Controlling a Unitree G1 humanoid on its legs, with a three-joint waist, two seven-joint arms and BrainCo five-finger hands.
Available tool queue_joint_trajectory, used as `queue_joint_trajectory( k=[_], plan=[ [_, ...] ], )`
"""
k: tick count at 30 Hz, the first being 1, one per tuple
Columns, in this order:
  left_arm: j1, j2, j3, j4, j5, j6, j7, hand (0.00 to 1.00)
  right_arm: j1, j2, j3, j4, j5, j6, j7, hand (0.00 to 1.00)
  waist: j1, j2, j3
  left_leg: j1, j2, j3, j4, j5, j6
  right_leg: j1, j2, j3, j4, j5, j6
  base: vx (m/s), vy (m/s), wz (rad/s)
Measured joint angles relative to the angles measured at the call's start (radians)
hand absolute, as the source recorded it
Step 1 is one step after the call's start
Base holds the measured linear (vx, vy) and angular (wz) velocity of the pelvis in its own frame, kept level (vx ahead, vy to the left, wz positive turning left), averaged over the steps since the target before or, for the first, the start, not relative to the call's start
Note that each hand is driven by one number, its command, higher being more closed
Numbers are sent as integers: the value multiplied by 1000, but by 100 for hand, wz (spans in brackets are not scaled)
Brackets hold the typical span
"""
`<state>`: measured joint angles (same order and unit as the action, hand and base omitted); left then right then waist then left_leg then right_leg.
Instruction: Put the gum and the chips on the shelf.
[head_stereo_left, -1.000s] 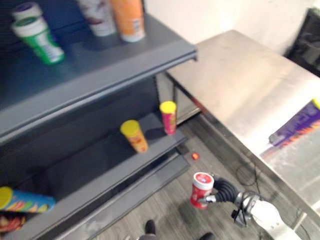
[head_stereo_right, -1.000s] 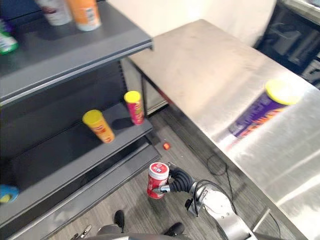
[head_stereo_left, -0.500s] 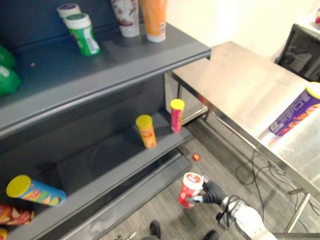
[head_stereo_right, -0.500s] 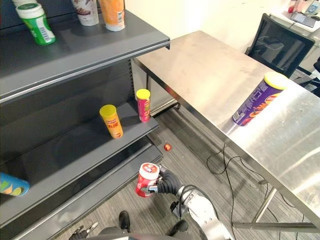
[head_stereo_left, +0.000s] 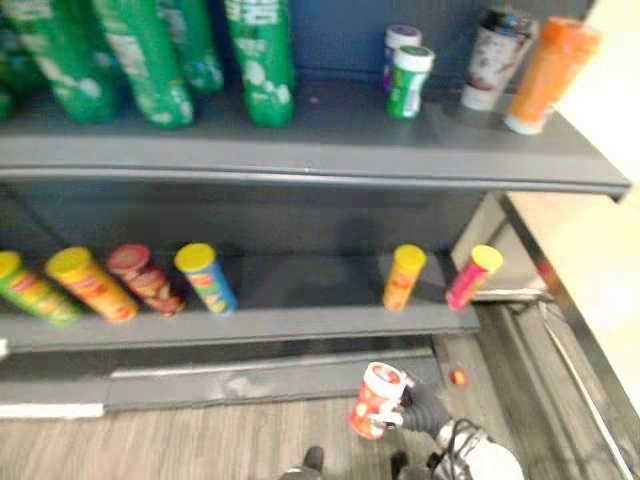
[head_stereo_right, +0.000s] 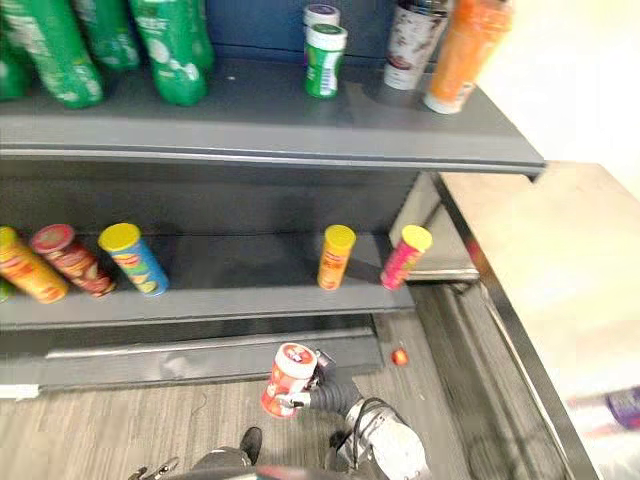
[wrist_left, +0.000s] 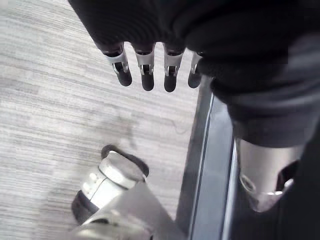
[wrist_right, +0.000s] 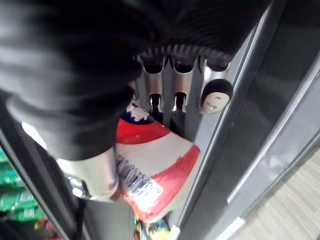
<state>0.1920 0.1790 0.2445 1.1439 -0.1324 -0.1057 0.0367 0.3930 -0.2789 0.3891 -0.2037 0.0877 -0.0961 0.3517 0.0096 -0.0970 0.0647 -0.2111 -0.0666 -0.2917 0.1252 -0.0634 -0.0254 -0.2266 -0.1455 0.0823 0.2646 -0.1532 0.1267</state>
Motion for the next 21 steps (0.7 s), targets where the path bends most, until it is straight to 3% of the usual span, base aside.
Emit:
queue_joint_trajectory(
  k=[3, 7, 12, 15, 19, 21],
  plan=[
    [-12, -20, -4, 0, 0, 2, -2, 0, -24, -18, -41, -23, 3, -1, -7, 100, 9, 43, -13, -38, 79, -25, -111, 85, -69, -47, 45, -87, -22, 6, -26, 47, -257, 61],
    [-32, -39, -26, 0, -1, 7, 1, 0, -22, -18, -99, -25, 11, 0, -42, 100, -6, 48, -12, -40, 141, -22, -204, 168, -96, -44, 72, -182, -23, 12, -54, 81, -177, 52],
    [-56, -38, -52, -22, 9, 4, 1, 0, -29, -18, -112, -35, 9, -1, -42, 100, -7, 50, -12, -14, 149, 18, -219, 168, -95, 2, 75, -169, -79, 22, -49, 92, -23, 0],
    [-73, -38, -56, -31, 22, 2, 0, 0, -35, -55, -171, -168, 9, -1, -43, 100, -6, 52, -15, -15, 153, 57, -225, 149, -96, 10, 81, -138, -129, 48, -45, 16, 43, -34],
    [-83, -33, -62, -31, 29, -1, -5, 0, -116, -197, -410, -350, 54, -31, -60, 100, -16, 46, -29, -1, 153, 91, -226, 145, -86, 25, 81, -109, -168, 76, -40, 32, 28, -21],
    [-76, -31, -62, -27, 29, -1, -14, 0, -169, -273, -533, -410, 143, -58, -63, 100, -35, 43, -49, 10, 153, 94, -226, 145, -86, 40, 81, -105, -178, 77, -40, 61, -4, -6]
  ],
)
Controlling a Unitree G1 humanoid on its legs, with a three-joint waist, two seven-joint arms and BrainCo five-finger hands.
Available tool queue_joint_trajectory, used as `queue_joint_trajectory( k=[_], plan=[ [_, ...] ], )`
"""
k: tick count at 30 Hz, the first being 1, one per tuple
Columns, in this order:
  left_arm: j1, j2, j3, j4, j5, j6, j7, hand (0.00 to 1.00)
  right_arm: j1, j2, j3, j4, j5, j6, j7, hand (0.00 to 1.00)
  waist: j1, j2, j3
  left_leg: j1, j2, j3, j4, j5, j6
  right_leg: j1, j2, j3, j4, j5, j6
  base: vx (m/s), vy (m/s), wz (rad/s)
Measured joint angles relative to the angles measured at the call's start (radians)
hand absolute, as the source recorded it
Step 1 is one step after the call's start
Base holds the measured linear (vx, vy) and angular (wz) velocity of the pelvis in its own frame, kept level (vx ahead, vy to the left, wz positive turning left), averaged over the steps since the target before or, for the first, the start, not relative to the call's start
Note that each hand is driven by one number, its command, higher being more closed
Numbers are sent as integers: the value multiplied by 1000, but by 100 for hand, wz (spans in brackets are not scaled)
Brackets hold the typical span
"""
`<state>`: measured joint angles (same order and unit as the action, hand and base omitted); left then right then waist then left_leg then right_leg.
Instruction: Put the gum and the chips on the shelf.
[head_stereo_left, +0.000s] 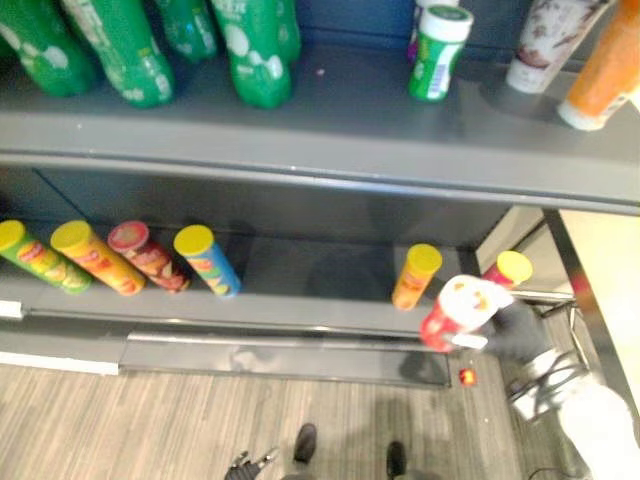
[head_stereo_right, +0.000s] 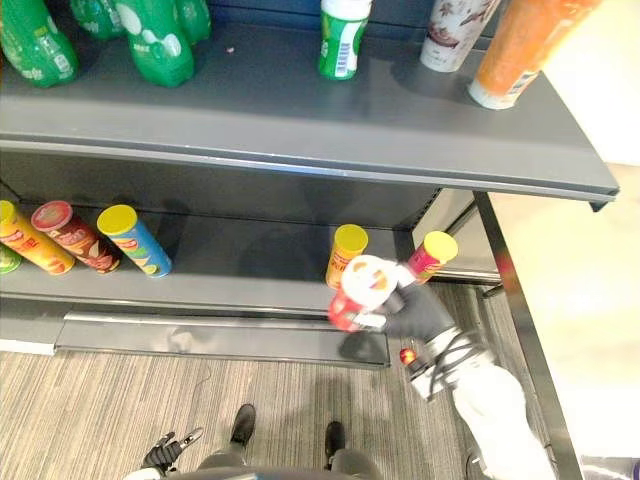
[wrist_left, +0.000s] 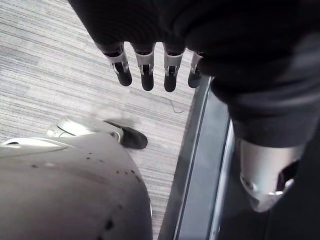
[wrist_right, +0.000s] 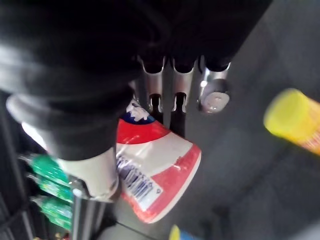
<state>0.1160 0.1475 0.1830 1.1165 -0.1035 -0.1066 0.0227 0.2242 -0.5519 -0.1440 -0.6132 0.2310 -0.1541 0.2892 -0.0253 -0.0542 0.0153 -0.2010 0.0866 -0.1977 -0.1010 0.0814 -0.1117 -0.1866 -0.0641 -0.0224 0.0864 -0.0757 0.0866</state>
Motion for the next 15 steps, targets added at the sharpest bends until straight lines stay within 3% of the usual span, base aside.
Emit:
queue_joint_trajectory(
  k=[5, 12, 15],
  plan=[
    [6, 0, 10, 1, 0, -2, -17, 0, -103, -203, -130, -85, 107, -33, 28, 100, -7, -4, -33, 16, 6, 24, -1, -1, -1, 6, 6, 19, -2, 3, -3, 25, -9, -11],
    [57, 10, 43, 29, 1, -16, -42, 0, -324, -507, -63, -140, 324, -116, 157, 100, -29, -23, -85, 34, 23, 55, -1, -13, 4, 19, 22, 50, -28, 24, -6, -34, -12, -15],
    [70, 13, 60, 31, 0, -16, -48, 0, -409, -557, -17, -127, 371, -120, 174, 100, -29, -36, -96, 36, 29, 68, -1, -12, 4, 19, 28, 60, -39, 37, -5, -35, -8, -13]
  ],
)
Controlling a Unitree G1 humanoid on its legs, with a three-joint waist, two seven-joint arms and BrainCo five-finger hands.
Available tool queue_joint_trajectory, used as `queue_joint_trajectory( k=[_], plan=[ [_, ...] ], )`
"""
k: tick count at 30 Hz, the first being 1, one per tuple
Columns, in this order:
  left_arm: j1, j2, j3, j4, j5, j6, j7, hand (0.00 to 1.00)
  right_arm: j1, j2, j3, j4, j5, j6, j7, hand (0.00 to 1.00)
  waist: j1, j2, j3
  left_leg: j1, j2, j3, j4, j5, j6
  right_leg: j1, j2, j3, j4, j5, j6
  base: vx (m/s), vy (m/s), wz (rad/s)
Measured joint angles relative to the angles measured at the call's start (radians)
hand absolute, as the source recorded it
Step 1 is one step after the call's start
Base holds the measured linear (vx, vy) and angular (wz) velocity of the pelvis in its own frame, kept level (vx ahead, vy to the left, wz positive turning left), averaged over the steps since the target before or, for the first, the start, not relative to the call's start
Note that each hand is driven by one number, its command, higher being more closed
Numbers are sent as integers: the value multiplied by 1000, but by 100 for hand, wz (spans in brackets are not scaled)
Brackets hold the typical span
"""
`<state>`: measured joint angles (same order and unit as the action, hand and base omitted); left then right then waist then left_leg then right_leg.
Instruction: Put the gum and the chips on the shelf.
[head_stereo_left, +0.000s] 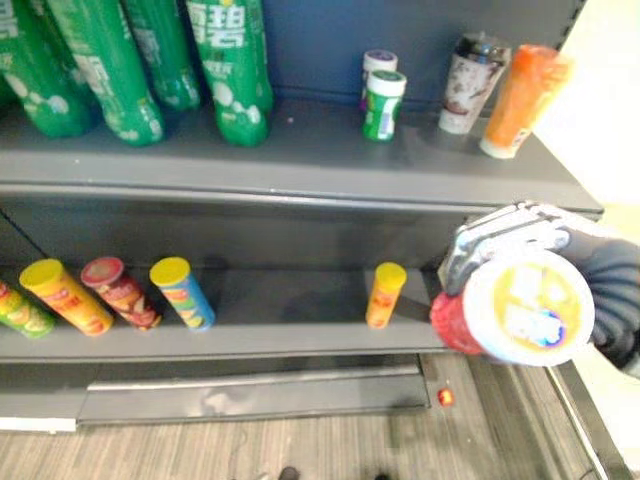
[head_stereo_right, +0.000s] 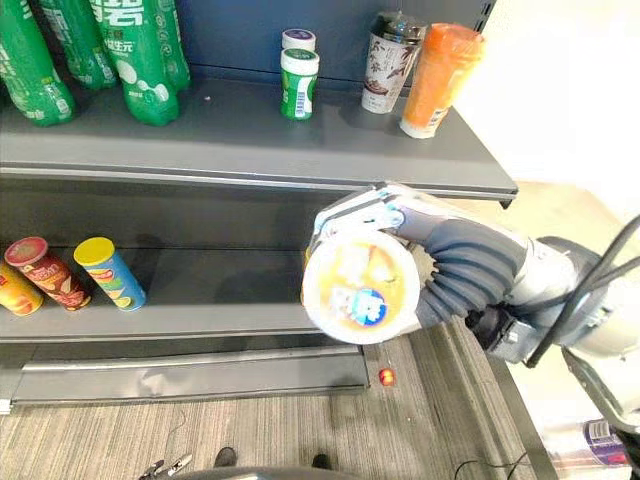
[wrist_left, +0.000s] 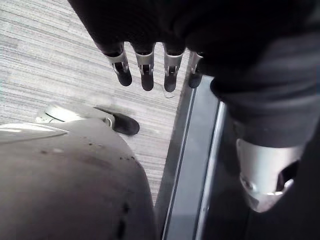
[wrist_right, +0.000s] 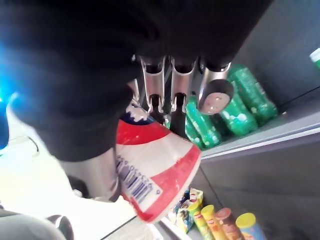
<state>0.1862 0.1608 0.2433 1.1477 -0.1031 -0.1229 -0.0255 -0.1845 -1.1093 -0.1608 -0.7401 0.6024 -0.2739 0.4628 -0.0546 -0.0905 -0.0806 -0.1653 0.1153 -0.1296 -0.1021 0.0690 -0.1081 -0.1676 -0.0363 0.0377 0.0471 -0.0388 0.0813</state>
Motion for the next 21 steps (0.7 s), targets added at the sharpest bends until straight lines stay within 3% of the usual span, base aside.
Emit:
queue_joint_trajectory(
  k=[5, 8, 11, 15, 21],
  plan=[
    [6, 1, 0, 0, 0, 0, 0, 0, -142, -41, 86, 59, 8, -24, 0, 100, 1, -3, -7, 1, 1, 8, 0, 2, 0, 4, 1, 8, -13, 14, 2, -10, -4, -4],
    [6, 1, -2, -1, 0, 0, 1, 0, -202, -36, 158, 171, 6, -24, -43, 100, 7, -5, -9, 4, 0, 6, 0, 8, 5, 11, 0, 5, -15, 17, 3, -4, -5, 3],
    [5, 0, -10, -2, -3, 1, 2, 0, -228, 7, 209, 336, 2, 4, -88, 100, 27, -8, -15, 5, 0, 3, 0, 11, 8, 15, -1, 2, -20, 19, 3, -1, -4, 2],
    [6, -3, -25, -4, -4, 2, 4, 0, -296, 135, 219, 612, -9, 61, -170, 100, 45, 3, -19, -7, -4, -21, 0, 19, 9, 19, -2, -17, -31, 25, 4, 6, -11, 15],
    [6, -12, -43, -2, -11, 10, 12, 0, -394, 226, 263, 814, -13, 137, -252, 100, 80, 21, -17, -7, -5, -50, 0, 22, 8, 40, -3, -45, -45, 26, 3, 18, -20, 15]
  ],
)
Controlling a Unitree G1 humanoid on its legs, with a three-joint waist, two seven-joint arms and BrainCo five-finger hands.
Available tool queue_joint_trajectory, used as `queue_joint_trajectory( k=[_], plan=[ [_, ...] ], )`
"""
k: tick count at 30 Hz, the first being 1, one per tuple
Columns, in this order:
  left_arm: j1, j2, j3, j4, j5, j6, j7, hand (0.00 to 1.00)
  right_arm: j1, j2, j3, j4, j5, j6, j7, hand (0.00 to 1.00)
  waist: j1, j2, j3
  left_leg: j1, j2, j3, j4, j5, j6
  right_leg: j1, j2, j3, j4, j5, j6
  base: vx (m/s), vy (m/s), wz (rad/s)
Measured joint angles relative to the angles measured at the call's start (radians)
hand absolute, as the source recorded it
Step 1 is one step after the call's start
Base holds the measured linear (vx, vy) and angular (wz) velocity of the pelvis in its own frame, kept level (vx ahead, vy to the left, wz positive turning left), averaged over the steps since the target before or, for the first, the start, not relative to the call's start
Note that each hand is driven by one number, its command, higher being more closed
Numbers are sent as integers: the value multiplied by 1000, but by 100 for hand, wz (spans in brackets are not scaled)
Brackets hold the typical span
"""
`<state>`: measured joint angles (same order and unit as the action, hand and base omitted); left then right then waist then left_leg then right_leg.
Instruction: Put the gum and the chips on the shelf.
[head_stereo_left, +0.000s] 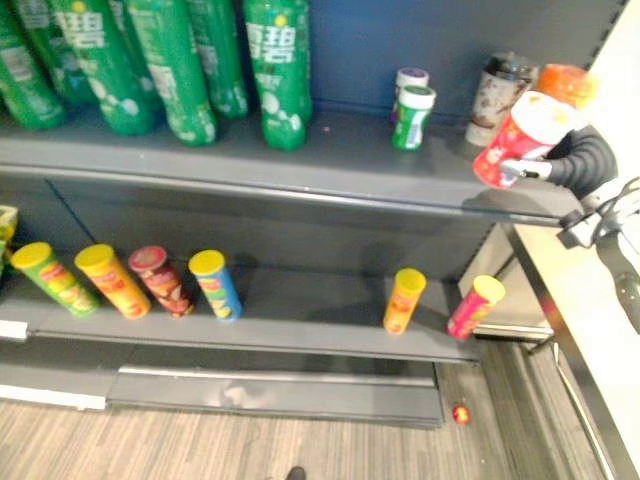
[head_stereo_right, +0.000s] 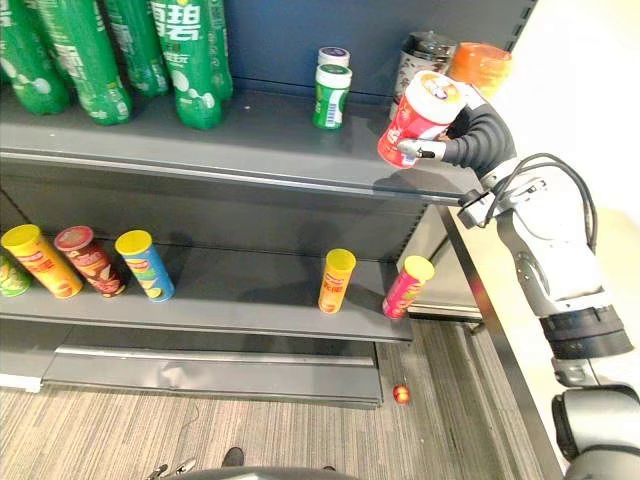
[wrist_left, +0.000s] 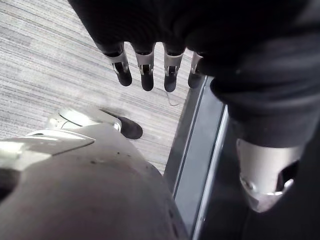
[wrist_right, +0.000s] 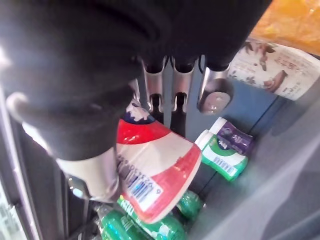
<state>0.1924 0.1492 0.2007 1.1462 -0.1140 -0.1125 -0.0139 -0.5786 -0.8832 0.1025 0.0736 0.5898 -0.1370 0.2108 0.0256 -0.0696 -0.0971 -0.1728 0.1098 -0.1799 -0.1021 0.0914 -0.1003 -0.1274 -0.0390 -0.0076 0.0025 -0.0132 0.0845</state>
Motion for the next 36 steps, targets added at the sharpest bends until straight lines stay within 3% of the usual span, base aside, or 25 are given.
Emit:
queue_joint_trajectory(
  k=[14, 20, 29, 30, 36],
  plan=[
    [-3, -7, 0, -2, -3, 13, -4, 0, -293, 2, 201, 219, -55, 84, -10, 100, 32, 4, 34, -16, -4, -54, 0, 6, -1, 13, 1, -51, -4, -3, -4, 9, -17, 10],
    [-10, -2, 1, -5, -34, 13, -10, 0, -355, 1, 303, 220, -83, 111, 37, 100, 42, -12, 59, -16, -4, -58, 0, 7, -2, 15, 2, -57, -4, -4, -6, 11, -9, 2],
    [-24, 11, 1, -13, -38, 14, -16, 0, -374, -25, 321, 238, -83, 125, 85, 100, 42, -37, 89, -16, -3, -72, 0, 9, -5, 19, 2, -65, -1, -6, -8, -1, -4, 2],
    [-24, 11, 1, -13, -38, 14, -16, 0, -374, -25, 323, 238, -83, 126, 85, 0, 42, -37, 89, -16, -3, -72, 0, 9, -5, 19, 3, -65, -1, -6, -9, 0, 0, 0],
    [-31, 13, 2, -13, -38, 15, -16, 0, -361, -47, 343, 228, -84, 133, 98, 0, 48, -44, 93, -15, 2, -59, 0, 9, -5, 15, 6, -54, 0, -8, -11, 2, -6, -4]
  ],
)
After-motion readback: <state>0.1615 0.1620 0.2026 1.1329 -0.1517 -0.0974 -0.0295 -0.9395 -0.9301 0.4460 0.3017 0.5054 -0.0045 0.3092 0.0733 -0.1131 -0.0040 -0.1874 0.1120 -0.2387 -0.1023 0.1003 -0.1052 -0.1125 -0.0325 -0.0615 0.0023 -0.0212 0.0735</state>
